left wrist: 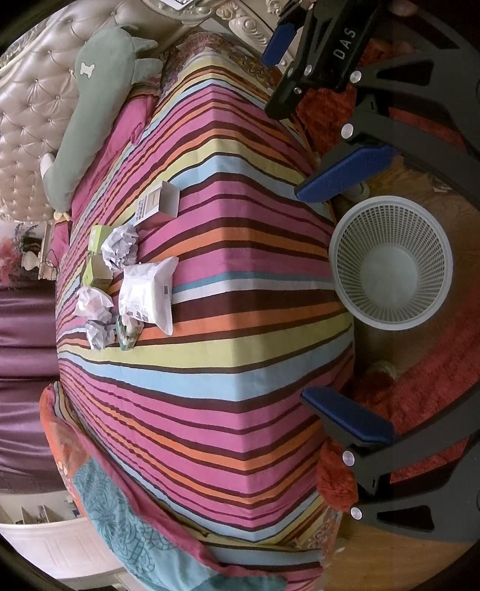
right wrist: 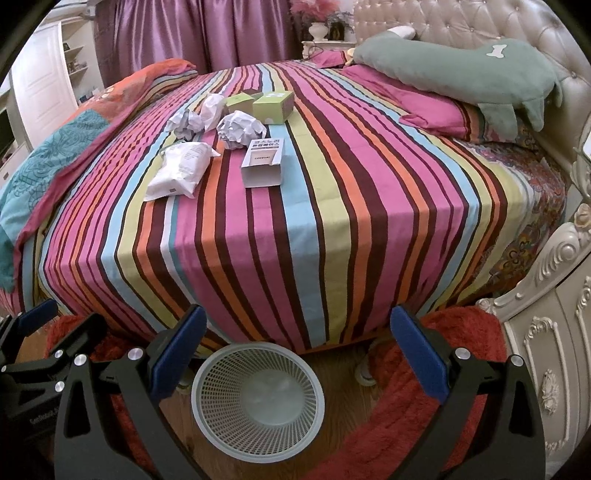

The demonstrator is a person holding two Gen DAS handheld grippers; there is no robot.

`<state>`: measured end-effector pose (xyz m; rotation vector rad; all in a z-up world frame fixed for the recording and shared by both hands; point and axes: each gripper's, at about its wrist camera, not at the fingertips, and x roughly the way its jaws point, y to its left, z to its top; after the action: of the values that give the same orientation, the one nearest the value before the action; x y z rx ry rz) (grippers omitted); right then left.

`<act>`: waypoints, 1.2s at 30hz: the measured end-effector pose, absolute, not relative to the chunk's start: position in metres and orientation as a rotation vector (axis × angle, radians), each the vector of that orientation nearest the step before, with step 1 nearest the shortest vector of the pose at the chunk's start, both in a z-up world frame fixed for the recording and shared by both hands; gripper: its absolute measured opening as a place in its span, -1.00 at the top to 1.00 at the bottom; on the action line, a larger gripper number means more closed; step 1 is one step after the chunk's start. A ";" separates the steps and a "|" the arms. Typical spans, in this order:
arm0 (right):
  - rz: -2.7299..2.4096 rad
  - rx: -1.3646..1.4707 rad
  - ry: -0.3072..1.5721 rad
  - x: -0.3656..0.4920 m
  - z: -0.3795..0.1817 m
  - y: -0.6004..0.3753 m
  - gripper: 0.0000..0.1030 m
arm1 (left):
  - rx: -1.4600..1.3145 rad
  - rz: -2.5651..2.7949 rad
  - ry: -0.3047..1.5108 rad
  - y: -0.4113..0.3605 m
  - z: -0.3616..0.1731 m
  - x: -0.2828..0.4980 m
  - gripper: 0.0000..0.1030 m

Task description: Collect trash

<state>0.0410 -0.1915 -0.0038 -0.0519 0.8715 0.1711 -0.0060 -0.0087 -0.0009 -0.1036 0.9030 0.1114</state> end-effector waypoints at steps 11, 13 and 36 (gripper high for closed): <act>0.173 -0.052 0.879 0.041 -0.006 -0.192 -0.85 | -0.109 0.111 0.906 -0.008 -0.001 -0.007 -0.88; 0.174 -0.055 0.882 0.041 -0.007 -0.191 -0.85 | -0.111 0.111 0.908 -0.008 -0.001 -0.008 -0.88; 0.173 -0.041 0.894 0.046 -0.008 -0.195 -0.85 | -0.123 0.112 0.929 -0.005 -0.010 -0.003 -0.88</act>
<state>0.0463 -0.1952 -0.0083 -0.0412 0.8939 0.1726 -0.0035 -0.0054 -0.0104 -0.1227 0.9294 0.1118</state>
